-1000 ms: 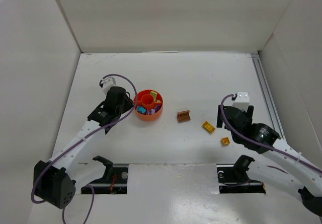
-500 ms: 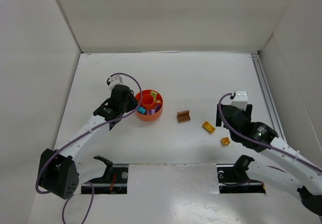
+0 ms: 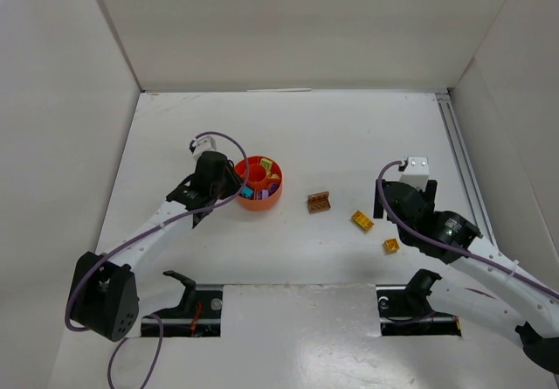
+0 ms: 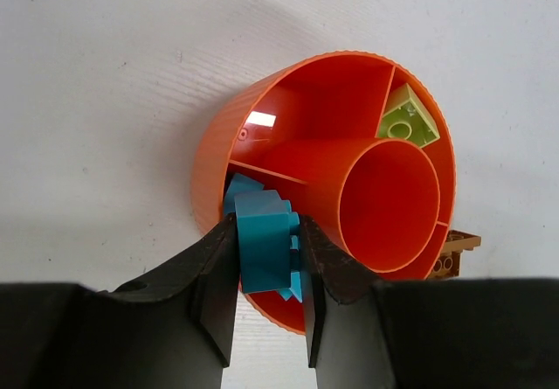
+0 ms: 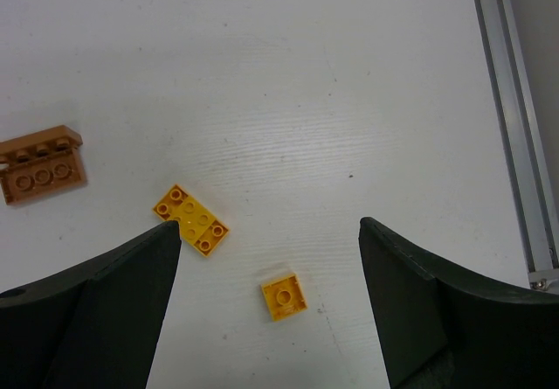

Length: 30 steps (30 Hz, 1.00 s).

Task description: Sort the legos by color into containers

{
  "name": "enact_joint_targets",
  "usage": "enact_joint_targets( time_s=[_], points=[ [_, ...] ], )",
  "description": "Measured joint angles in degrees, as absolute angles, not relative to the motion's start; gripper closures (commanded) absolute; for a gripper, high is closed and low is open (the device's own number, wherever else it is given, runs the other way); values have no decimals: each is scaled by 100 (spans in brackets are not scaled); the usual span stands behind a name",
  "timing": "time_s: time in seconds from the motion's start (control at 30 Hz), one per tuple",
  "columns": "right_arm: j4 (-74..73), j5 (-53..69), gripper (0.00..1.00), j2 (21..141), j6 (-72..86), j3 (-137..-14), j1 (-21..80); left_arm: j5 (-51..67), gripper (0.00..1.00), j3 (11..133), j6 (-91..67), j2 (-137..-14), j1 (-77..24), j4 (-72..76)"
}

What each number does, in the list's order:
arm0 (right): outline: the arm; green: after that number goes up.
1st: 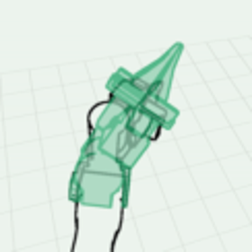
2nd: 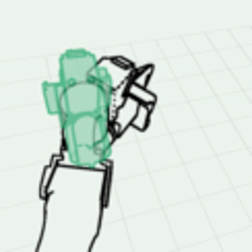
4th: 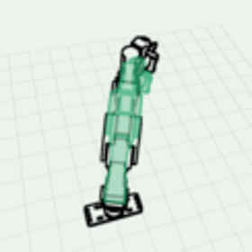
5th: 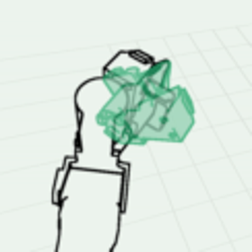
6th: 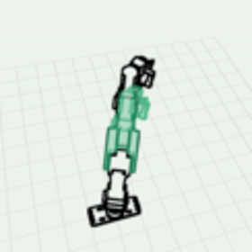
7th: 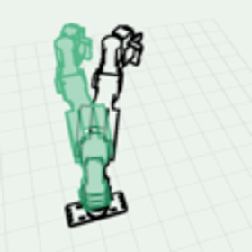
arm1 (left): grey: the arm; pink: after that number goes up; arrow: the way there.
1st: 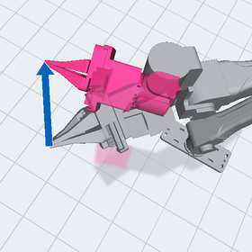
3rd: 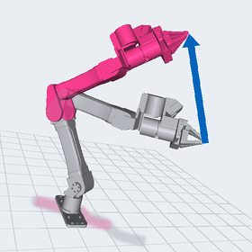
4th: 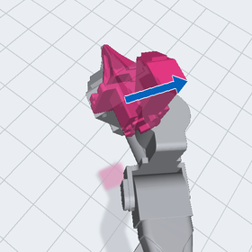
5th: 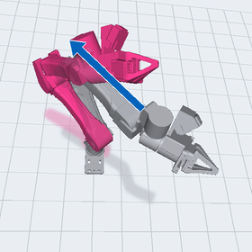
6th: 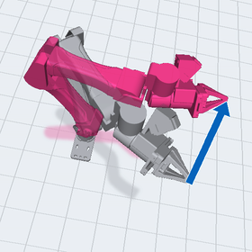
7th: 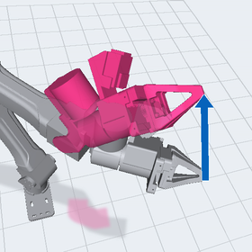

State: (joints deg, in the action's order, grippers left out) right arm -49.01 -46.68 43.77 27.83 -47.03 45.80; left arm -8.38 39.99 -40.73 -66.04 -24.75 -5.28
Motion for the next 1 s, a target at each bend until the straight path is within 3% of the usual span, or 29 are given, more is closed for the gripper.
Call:
enact_joint_targets(
  time_s=[0.2, 0.3, 0.43, 0.53, 0.6, 0.63, 0.67, 1.0],
  points=[
    [-4886, -4668, 13, 4377, 2783, -4703, 4580, -840, 55, 3990, -4088, -6600, -2475, -489],
    [-4882, -4648, 13, 4379, 2783, -4703, 4580, -884, 48, 3988, -4060, -6429, -2462, -432],
    [-4882, -4591, 13, 4388, 2783, -4703, 4580, -858, 47, 3988, -4005, -6294, -2467, -482],
    [-4880, -4521, 13, 4388, 2777, -4703, 4580, -836, 36, 3988, -3946, -6228, -2467, -602],
    [-4871, -4423, 13, 4397, 2711, -4703, 4578, -825, 23, 3988, -3881, -6125, -2467, -672],
    [-4856, -4351, 13, 4407, 2659, -4703, 4578, -801, 6, 3990, -3839, -6071, -2467, -701],
    [-4831, -4276, 13, 4447, 2598, -4700, 4578, -768, 0, 3990, -3765, -6007, -2464, -716],
    [-4324, -3166, 14, 5352, 1837, -4473, 4484, -250, 0, 4150, -3317, -5636, -2692, -760]
  ],
)
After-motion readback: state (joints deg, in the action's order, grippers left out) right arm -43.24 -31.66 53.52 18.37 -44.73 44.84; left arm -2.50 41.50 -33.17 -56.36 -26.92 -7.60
